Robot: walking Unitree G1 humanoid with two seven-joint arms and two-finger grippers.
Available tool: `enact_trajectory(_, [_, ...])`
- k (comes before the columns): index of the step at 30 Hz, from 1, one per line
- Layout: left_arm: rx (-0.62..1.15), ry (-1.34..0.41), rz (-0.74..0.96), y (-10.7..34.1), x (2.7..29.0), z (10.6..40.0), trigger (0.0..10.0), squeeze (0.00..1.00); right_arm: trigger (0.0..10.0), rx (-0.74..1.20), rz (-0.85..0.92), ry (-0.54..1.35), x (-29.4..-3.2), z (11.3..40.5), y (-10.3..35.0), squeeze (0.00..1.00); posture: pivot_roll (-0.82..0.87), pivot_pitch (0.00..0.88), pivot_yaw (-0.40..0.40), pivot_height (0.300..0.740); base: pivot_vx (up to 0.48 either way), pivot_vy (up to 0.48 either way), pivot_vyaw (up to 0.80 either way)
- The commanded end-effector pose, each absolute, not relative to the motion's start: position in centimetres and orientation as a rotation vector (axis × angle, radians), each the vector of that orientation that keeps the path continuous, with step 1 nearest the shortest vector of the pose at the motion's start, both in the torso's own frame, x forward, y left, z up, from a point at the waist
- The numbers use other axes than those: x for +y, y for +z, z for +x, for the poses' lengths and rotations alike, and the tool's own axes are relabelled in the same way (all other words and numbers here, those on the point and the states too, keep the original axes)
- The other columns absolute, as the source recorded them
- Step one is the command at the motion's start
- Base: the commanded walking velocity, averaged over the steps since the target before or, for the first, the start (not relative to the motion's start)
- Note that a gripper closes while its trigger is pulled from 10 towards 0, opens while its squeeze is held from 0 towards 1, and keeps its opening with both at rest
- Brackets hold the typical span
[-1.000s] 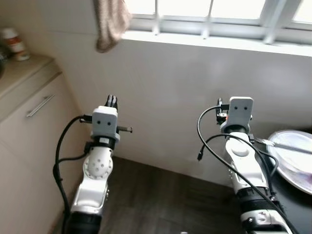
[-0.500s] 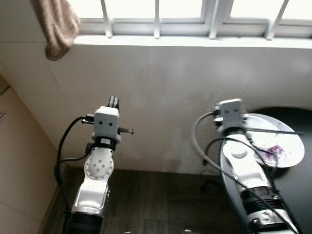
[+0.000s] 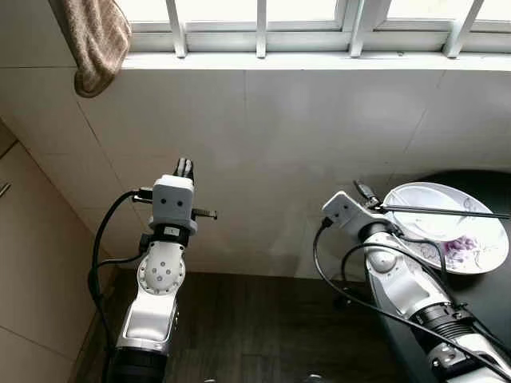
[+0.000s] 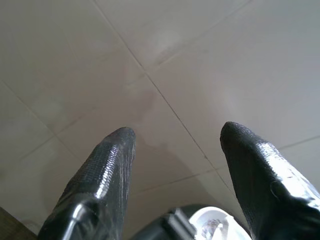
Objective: Kitchen organization
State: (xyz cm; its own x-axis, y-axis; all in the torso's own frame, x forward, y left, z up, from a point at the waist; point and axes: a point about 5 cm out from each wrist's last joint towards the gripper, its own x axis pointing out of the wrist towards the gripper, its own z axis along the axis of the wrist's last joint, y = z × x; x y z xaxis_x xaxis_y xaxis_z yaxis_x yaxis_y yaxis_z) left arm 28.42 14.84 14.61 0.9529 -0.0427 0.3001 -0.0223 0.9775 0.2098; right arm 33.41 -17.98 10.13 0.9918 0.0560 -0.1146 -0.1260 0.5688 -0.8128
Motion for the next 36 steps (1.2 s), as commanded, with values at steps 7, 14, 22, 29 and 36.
enact_trajectory(7, [-0.303, -0.011, 0.221, 14.6, 15.1, 28.5, 10.0, 0.0, 10.0, 0.144, -0.966, 0.096, -18.4, 33.6, 9.4, 0.0, 0.01, 0.014, 0.006, 0.74, 0.0, 0.0, 0.0])
enact_trajectory(14, [-0.298, -0.015, 0.221, 14.5, 15.1, 28.6, 10.0, 0.0, 10.0, 0.154, -0.993, 0.075, -19.1, 33.9, 9.4, 0.0, 0.01, 0.014, 0.011, 0.74, 0.0, 0.0, 0.0])
enact_trajectory(22, [-0.296, -0.017, 0.22, 14.5, 15.0, 28.6, 10.0, 0.0, 10.0, 0.164, -1.02, 0.066, -19.8, 34.0, 9.2, 0.0, 0.01, 0.017, 0.011, 0.74, 0.0, 0.0, 0.0])
enact_trajectory(29, [-0.291, -0.02, 0.223, 14.4, 15.1, 28.6, 10.0, 0.0, 10.0, 0.174, -1.031, 0.049, -20.3, 34.1, 9.1, 0.0, 0.01, 0.018, 0.013, 0.74, 0.0, 0.0, 0.0])
enact_trajectory(36, [-0.289, -0.021, 0.224, 14.4, 15.1, 28.6, 10.0, 0.0, 10.0, 0.166, -1.06, 0.019, -20.9, 34.3, 9.3, 0.0, 0.01, 0.018, 0.014, 0.74, 0.0, 0.0, 0.0])
